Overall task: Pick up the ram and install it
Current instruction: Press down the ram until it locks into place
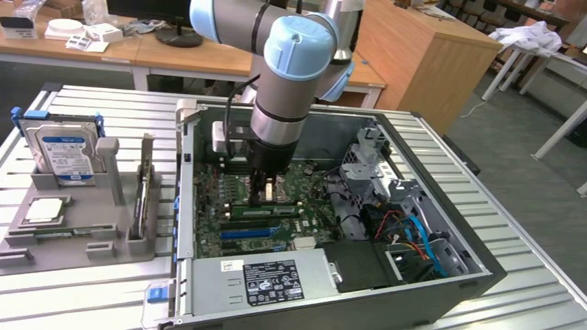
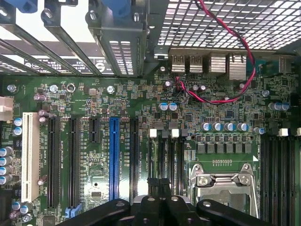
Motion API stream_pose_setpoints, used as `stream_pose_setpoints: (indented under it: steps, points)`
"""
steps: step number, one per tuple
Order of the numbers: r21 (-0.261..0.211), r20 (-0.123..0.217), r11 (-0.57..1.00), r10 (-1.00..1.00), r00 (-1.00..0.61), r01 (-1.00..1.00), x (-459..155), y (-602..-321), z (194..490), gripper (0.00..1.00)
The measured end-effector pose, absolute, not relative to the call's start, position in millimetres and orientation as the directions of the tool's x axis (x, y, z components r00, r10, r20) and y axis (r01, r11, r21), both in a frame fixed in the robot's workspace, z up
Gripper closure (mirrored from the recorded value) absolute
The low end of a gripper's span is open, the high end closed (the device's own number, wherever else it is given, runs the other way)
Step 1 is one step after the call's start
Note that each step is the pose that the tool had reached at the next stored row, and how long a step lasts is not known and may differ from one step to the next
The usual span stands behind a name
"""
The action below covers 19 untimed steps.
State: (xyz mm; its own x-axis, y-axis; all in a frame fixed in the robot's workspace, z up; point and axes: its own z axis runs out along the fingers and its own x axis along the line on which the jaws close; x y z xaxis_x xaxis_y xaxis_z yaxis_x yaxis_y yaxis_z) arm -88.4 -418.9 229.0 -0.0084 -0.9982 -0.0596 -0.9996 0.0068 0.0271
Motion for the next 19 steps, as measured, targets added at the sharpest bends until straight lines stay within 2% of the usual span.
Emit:
stream_pose_setpoints:
  steps: [19]
  points:
    - [0.027, -0.060, 0.007, -0.998, -0.008, -1.000, -88.4, -418.9, 227.0, 0.89]
